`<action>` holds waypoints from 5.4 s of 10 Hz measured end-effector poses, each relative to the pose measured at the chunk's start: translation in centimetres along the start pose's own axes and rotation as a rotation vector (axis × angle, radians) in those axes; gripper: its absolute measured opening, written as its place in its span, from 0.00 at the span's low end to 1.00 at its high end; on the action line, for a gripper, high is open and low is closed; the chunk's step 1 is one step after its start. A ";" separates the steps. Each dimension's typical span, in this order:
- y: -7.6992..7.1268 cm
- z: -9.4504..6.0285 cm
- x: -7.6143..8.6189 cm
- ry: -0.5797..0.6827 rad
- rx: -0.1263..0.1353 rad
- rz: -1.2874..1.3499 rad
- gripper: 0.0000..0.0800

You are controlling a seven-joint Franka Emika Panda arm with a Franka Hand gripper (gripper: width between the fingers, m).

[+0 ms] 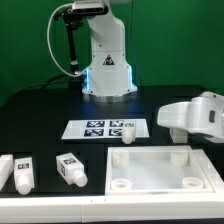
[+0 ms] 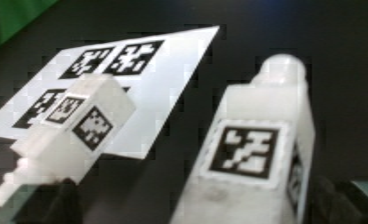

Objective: Assemble one leg

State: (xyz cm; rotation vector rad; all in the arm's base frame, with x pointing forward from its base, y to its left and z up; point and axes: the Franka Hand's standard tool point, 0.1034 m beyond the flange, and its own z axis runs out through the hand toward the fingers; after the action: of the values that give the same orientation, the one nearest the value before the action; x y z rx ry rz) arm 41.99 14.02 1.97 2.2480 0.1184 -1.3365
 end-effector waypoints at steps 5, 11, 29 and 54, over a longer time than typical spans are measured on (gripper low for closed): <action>0.7 0.0 0.2 0.006 -0.013 0.004 0.81; 2.2 -4.3 -2.5 -0.020 0.412 0.264 0.81; 3.4 -4.0 -1.6 0.133 0.708 0.155 0.81; 0.6 0.7 0.7 0.059 0.759 0.177 0.35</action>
Offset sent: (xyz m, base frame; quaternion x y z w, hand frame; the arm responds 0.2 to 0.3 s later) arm 0.0000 0.0000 0.0000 0.0000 0.0000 0.0000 1.0000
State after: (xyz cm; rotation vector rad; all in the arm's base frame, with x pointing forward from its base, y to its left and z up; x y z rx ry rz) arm 42.00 13.06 1.29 2.8134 -0.6580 -1.3615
